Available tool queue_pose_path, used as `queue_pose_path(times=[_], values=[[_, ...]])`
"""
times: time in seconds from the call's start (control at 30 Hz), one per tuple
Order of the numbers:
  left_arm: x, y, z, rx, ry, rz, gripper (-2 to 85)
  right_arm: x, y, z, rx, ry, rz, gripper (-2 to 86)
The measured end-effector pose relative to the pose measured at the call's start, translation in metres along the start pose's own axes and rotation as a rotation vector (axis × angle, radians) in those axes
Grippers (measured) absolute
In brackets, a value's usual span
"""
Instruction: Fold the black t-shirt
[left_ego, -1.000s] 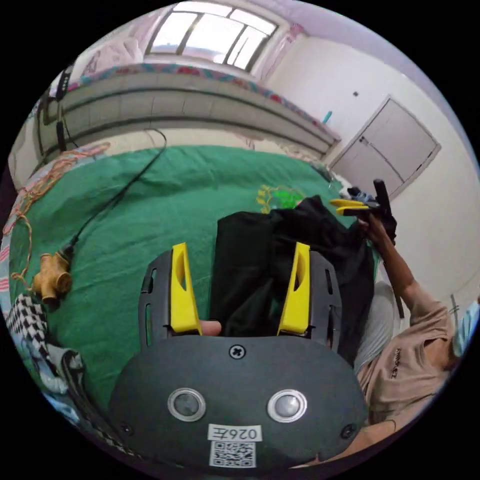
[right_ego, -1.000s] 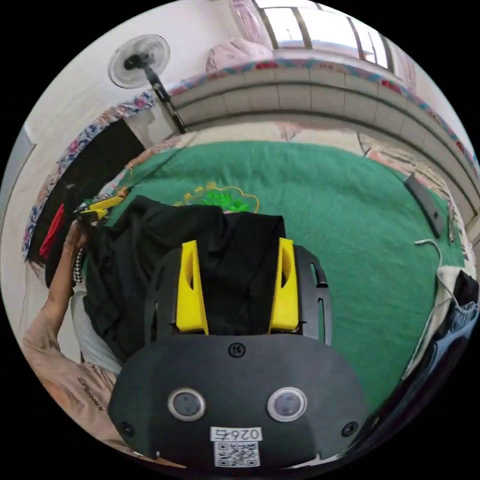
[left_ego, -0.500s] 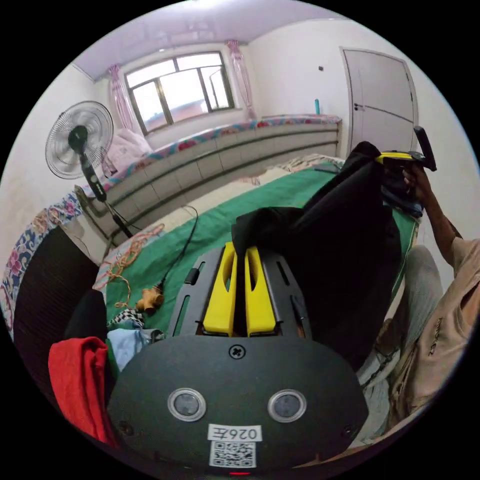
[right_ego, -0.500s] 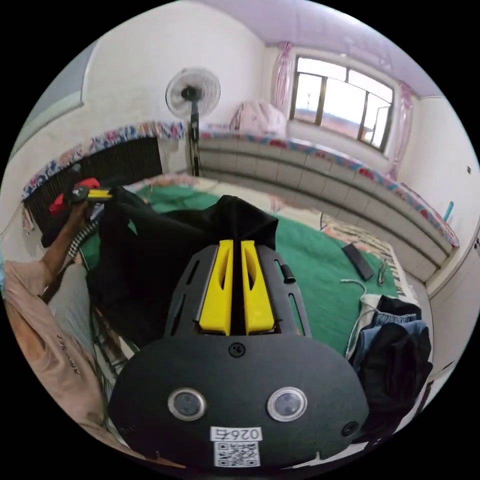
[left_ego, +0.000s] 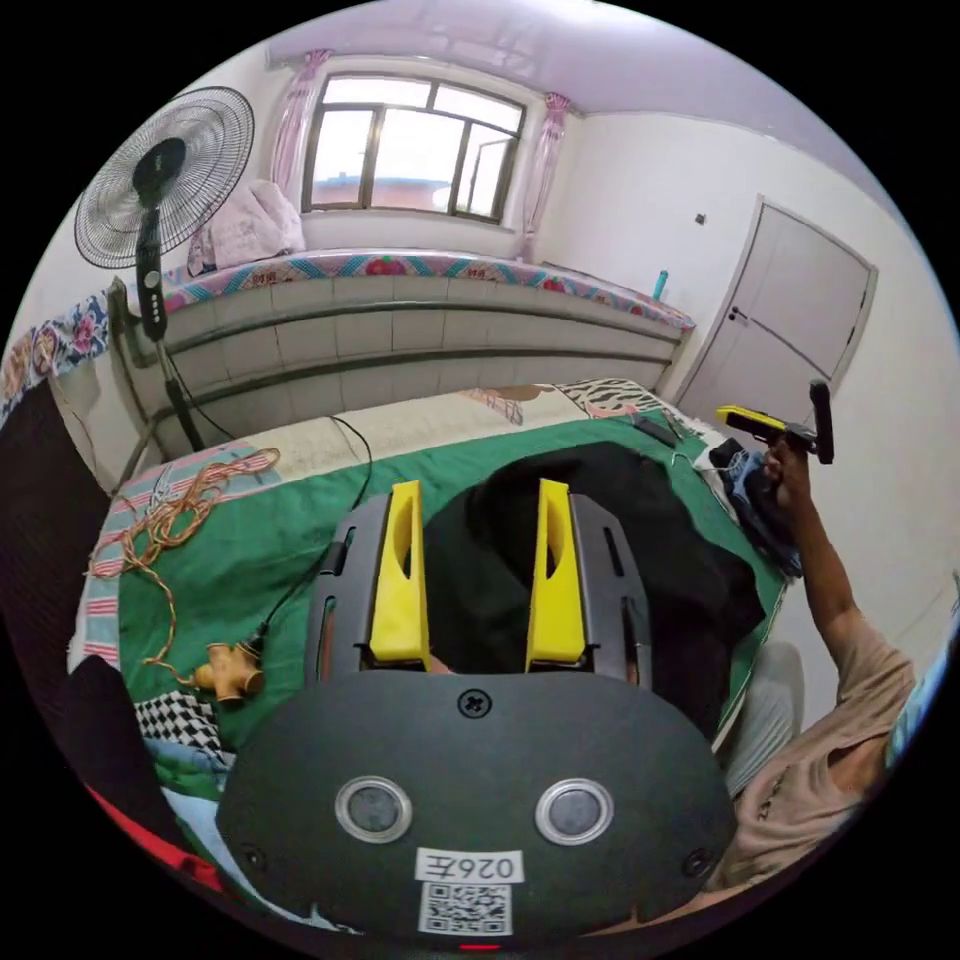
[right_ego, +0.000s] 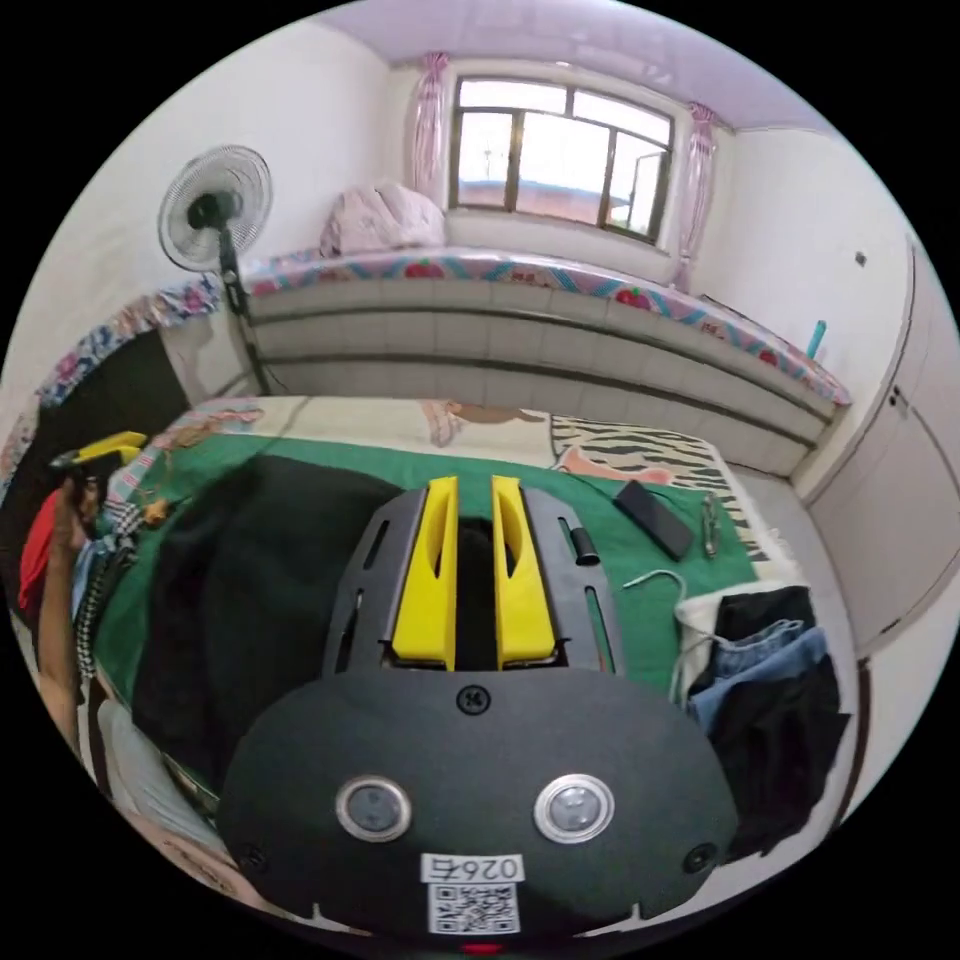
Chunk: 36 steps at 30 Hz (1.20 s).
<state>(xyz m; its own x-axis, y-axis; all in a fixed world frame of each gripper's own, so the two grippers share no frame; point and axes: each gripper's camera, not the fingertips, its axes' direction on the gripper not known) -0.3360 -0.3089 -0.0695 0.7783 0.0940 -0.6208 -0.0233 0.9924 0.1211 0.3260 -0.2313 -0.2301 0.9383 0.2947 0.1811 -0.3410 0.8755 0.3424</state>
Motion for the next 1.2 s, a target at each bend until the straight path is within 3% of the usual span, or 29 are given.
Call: queue_pose_path(times=[0.23, 0.33, 0.53, 0.6, 0.7, 0.87, 0.97, 1.1, 1.2], values=[[0.026, 0.087, 0.030, -0.144, 0.147, -0.037, 19.0, -0.057, 0.074, 0.029, -0.144, -0.408, -0.127, 1.4], [0.052, 0.106, 0.056, -0.290, 0.153, -0.026, 24.4, -0.104, 0.095, 0.046, -0.232, -0.530, -0.221, 1.9], [0.093, 0.112, 0.055, -0.385, 0.015, 0.048, 26.4, -0.212, 0.114, 0.090, -0.358, -0.544, -0.471, 6.9], [0.098, 0.114, 0.066, -0.445, -0.009, 0.092, 18.3, -0.241, 0.114, 0.111, -0.368, -0.521, -0.514, 8.3], [0.101, 0.119, 0.081, -0.543, -0.045, 0.176, 3.6, -0.283, 0.120, 0.156, -0.564, -0.557, -0.638, 3.6], [0.122, 0.108, 0.051, -0.555, -0.074, 0.374, 1.0, -0.285, 0.110, 0.146, -0.551, -0.627, -0.687, -0.8], [0.132, 0.093, 0.027, -0.446, -0.065, 0.462, 0.2, -0.276, 0.080, 0.128, -0.507, -0.761, -0.704, -0.9], [0.129, 0.069, -0.001, -0.286, 0.119, 0.450, -0.8, -0.270, 0.037, 0.127, -0.403, -0.873, -0.664, -0.3], [0.127, 0.064, -0.004, -0.254, 0.097, 0.428, -0.9, -0.277, 0.037, 0.142, -0.357, -0.862, -0.605, 3.5]])
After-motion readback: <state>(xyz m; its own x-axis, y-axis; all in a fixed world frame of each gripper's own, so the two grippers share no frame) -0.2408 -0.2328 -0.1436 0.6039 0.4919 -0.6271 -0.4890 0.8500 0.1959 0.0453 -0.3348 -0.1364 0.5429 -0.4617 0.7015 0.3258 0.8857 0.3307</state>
